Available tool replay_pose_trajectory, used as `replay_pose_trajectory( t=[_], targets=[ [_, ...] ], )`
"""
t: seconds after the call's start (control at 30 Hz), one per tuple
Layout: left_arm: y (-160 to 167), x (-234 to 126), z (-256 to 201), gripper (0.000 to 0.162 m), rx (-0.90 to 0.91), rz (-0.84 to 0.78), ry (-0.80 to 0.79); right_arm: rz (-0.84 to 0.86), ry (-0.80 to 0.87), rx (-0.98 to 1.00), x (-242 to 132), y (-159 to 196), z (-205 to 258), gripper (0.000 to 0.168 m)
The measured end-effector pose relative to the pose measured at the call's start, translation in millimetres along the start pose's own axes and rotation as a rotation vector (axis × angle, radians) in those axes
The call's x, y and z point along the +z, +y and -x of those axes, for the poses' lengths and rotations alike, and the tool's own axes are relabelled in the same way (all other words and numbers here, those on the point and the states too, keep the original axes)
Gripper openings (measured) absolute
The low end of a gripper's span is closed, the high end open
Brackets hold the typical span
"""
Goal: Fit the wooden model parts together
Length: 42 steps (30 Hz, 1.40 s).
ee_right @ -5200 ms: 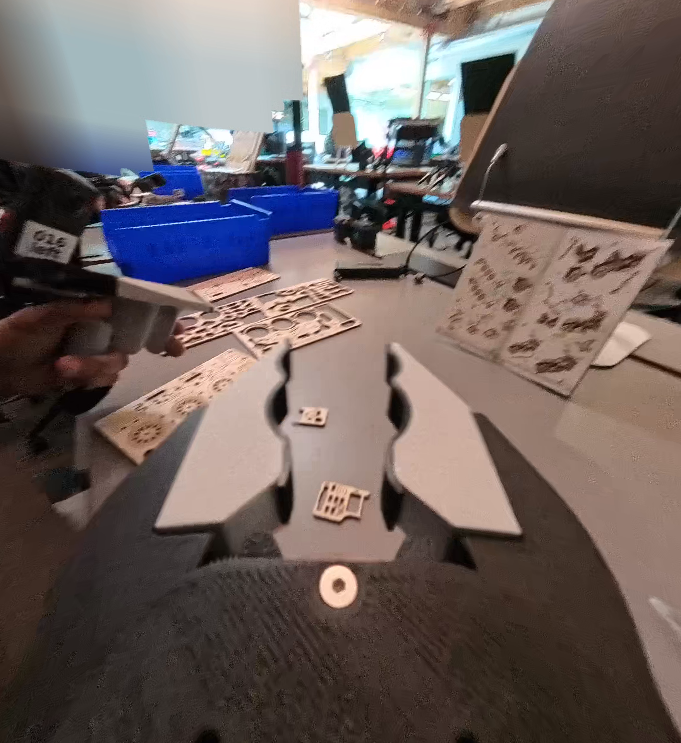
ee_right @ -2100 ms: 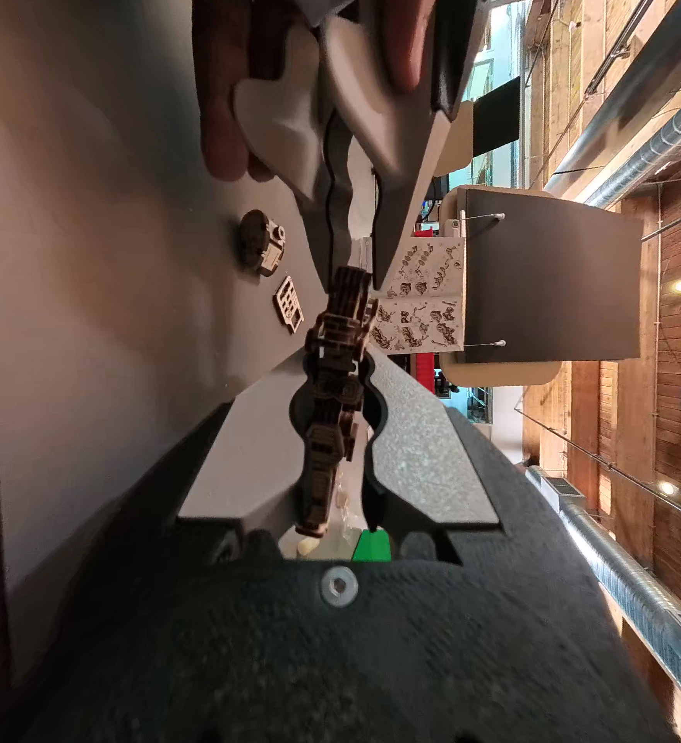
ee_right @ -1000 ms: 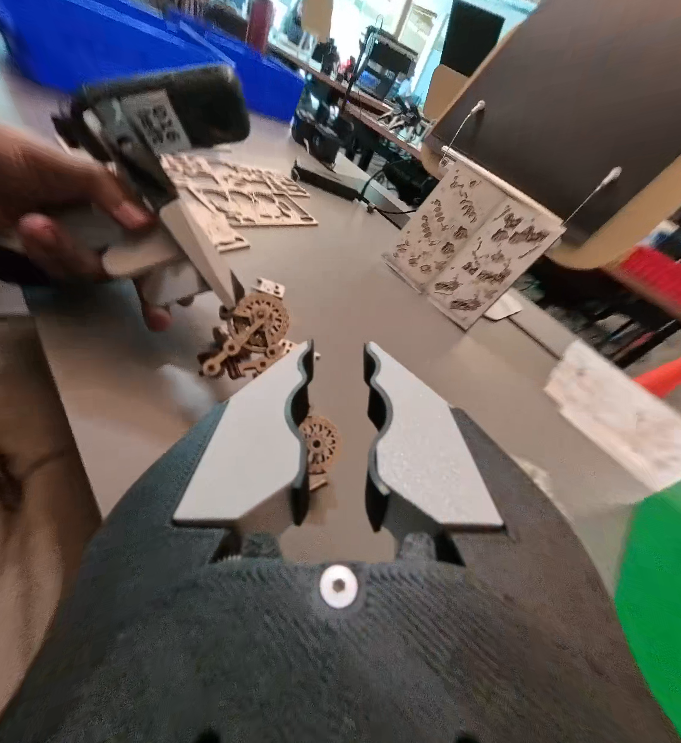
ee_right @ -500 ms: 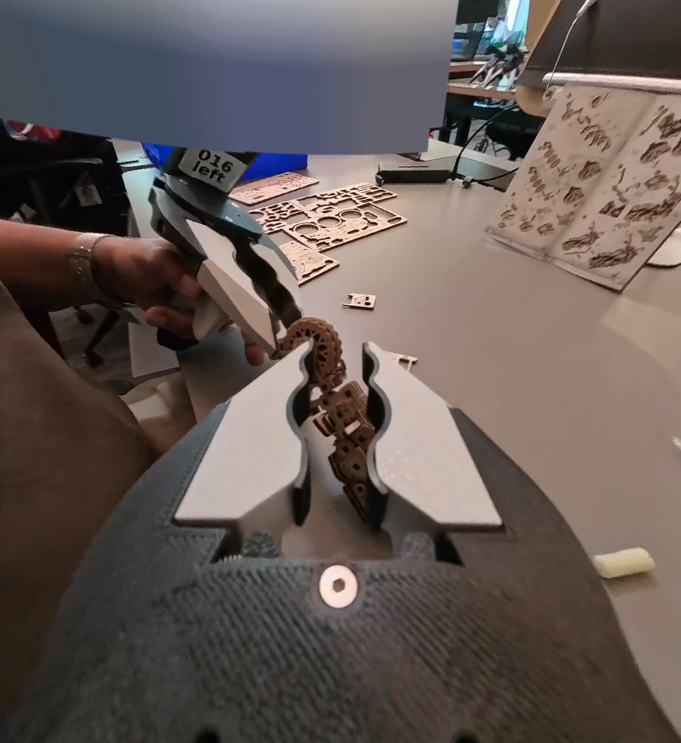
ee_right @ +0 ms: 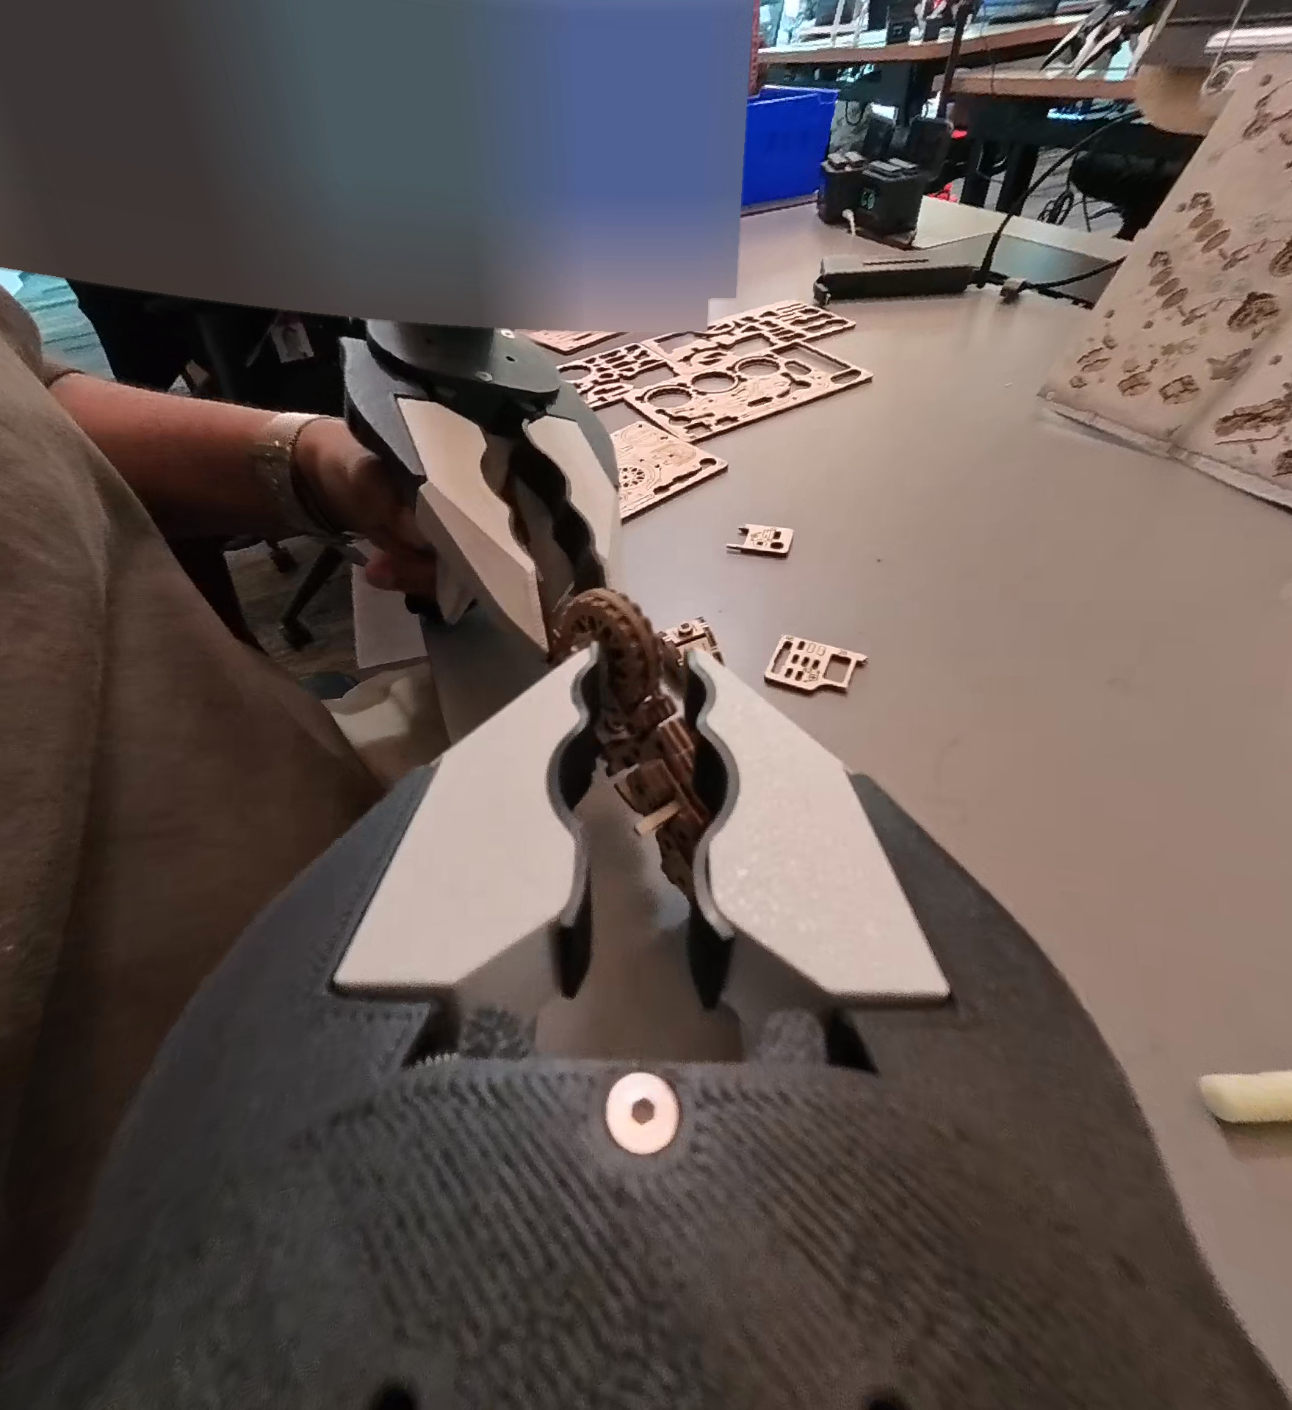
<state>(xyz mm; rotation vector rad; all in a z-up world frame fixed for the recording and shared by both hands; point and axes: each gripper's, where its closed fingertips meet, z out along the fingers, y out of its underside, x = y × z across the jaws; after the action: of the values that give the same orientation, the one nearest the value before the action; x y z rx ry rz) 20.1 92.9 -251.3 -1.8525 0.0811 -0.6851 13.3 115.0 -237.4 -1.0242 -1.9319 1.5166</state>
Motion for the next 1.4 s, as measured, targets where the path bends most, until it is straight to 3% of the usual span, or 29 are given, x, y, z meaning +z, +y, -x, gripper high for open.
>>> replay_pose_trajectory(
  t=[0.33,0.7,1.23,1.4],
  targets=[
    [3.6,3.2,-3.8,0.015,0.141,0.054,-0.024,0.105,-0.018,-0.172,-5.0,0.4,1.5,0.019],
    [8.5,9.4,-10.5,0.014,0.325,0.1,-0.061,0.324,-0.235,-0.462,-15.9,7.2,13.7,0.022],
    [6.8,9.9,-8.2,0.015,0.335,0.092,-0.061,0.338,-0.288,-0.526,-7.1,12.1,17.9,0.011],
    [5.5,13.3,-8.9,0.044,0.343,0.083,-0.078,0.318,-0.277,-0.515,-7.2,10.3,17.9,0.011]
  ],
)
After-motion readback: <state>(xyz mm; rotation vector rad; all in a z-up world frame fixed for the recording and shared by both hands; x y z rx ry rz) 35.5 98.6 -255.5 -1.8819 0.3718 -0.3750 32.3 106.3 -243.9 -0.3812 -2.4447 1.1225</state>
